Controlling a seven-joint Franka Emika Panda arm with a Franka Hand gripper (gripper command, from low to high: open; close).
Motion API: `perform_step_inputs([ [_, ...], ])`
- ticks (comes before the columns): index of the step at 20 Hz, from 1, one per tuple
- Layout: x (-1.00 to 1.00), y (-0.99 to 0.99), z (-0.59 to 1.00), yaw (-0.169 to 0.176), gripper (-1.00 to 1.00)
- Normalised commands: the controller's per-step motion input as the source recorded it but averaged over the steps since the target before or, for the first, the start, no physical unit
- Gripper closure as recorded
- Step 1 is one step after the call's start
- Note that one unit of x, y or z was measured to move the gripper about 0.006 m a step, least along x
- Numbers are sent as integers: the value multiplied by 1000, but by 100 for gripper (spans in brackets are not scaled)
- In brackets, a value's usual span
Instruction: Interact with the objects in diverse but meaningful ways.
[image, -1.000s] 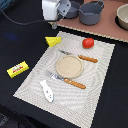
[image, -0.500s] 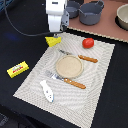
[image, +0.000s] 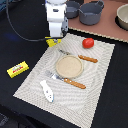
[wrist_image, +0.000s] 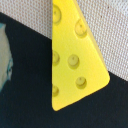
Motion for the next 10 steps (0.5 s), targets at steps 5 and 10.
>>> perform_step_inputs([
  [5,-90,0,-215,74,-100],
  [10,-94,0,-230,79,-100],
])
